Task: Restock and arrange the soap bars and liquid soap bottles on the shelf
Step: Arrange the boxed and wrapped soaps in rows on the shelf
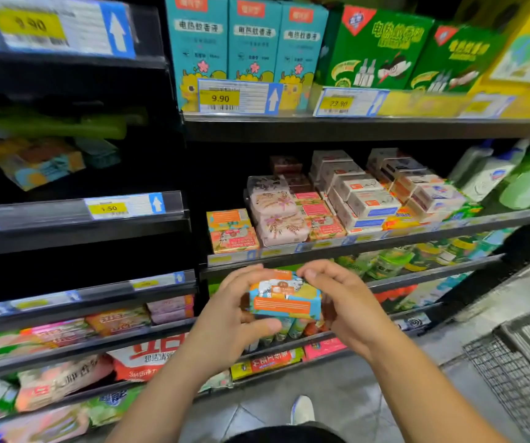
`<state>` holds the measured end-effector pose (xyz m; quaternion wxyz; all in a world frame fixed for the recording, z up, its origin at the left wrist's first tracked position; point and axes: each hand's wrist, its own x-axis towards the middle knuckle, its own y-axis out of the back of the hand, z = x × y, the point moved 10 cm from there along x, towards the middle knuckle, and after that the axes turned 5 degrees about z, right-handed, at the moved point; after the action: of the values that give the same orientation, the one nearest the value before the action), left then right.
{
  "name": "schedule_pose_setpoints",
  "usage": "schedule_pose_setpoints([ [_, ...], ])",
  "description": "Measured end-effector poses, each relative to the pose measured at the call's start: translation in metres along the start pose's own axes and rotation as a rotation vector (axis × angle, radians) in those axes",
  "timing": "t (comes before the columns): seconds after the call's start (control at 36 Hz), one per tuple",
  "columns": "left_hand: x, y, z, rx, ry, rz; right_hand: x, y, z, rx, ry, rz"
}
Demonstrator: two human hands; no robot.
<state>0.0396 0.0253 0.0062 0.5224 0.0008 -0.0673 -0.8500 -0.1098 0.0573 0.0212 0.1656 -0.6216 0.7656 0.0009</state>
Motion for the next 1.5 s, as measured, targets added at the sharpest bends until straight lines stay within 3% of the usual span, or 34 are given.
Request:
schedule_pose_setpoints([
  [0.08, -0.001, 0.015, 0.007, 0.184, -0.074, 0.103, -0.003, -0.007, 0.006, 0.102, -0.057, -0.115],
  [0.19, -0.007, 0.028, 0.004, 0.028, -0.002, 0.176, -0.005, -0.017, 0.012, 0.032, -0.054, -0.283],
  [0.31, -0.016, 0.028, 0.006, -0.199, 0.099, 0.19, -0.003, -0.019, 0.006, -0.194, 0.072, -0.193],
  [0.47, -0.022, 0.028, 0.004, -0.351, 0.157, 0.295, -0.011, -0.021, 0.007, -0.163, 0.096, -0.057],
  [0.56, -0.023, 0.016, 0.001, -0.38, 0.159, 0.235, -0.013, -0.01, 0.003, -0.215, 0.163, 0.033],
  [0.75, -0.021, -0.018, -0.005, -0.382, 0.175, -0.043, -0.015, 0.014, 0.015, 0.086, -0.043, 0.08],
  [0.92, -0.009, -0.01, 0.001, -0.252, 0.162, 0.059, -0.023, 0.011, 0.012, 0.398, -0.119, -0.262],
  [0.97, -0.004, -0.01, 0.001, -0.233, 0.161, 0.066, -0.022, 0.014, 0.008, 0.297, -0.06, -0.287],
  [1.11, 0.012, -0.024, -0.002, -0.211, 0.177, 0.092, -0.005, 0.042, 0.002, -0.159, 0.063, -0.088],
  [1.5, 0.066, -0.064, 0.037, -0.184, 0.146, 0.243, 0.03, 0.101, -0.043, -0.323, 0.212, -0.004],
])
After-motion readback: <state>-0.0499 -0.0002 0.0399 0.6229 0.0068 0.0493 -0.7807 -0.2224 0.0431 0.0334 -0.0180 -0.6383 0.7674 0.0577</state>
